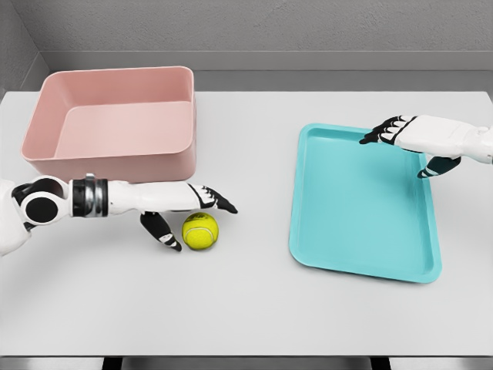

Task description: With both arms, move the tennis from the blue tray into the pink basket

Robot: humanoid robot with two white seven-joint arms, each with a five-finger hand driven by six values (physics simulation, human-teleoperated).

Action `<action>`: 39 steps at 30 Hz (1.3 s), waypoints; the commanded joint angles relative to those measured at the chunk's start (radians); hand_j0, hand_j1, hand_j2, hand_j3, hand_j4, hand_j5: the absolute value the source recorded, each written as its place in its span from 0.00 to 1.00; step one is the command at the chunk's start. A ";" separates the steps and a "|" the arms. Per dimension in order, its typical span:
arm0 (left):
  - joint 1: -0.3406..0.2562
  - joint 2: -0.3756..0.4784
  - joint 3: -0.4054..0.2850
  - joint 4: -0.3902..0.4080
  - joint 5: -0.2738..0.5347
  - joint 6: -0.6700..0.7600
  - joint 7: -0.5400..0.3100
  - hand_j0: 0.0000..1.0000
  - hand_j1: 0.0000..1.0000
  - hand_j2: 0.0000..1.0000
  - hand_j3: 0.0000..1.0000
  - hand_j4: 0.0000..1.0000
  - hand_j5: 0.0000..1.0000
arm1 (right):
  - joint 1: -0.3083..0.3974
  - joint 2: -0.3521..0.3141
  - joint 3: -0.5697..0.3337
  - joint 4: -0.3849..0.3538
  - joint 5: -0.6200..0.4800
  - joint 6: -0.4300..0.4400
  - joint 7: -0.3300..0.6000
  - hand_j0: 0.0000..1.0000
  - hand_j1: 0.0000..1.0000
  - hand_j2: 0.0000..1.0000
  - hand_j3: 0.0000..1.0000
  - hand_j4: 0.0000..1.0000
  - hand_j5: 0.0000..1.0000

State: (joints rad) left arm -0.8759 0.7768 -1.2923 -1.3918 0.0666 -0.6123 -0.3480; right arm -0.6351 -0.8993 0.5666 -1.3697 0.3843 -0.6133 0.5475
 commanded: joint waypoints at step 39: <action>-0.003 -0.005 -0.010 -0.004 -0.044 0.001 0.003 0.54 0.54 0.54 0.54 0.54 0.54 | -0.002 -0.001 -0.002 0.001 -0.007 0.002 -0.001 1.00 1.00 1.00 1.00 1.00 1.00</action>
State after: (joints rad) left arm -0.8790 0.7718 -1.3030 -1.3957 0.0183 -0.6123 -0.3457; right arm -0.6366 -0.8991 0.5651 -1.3671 0.3828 -0.6133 0.5469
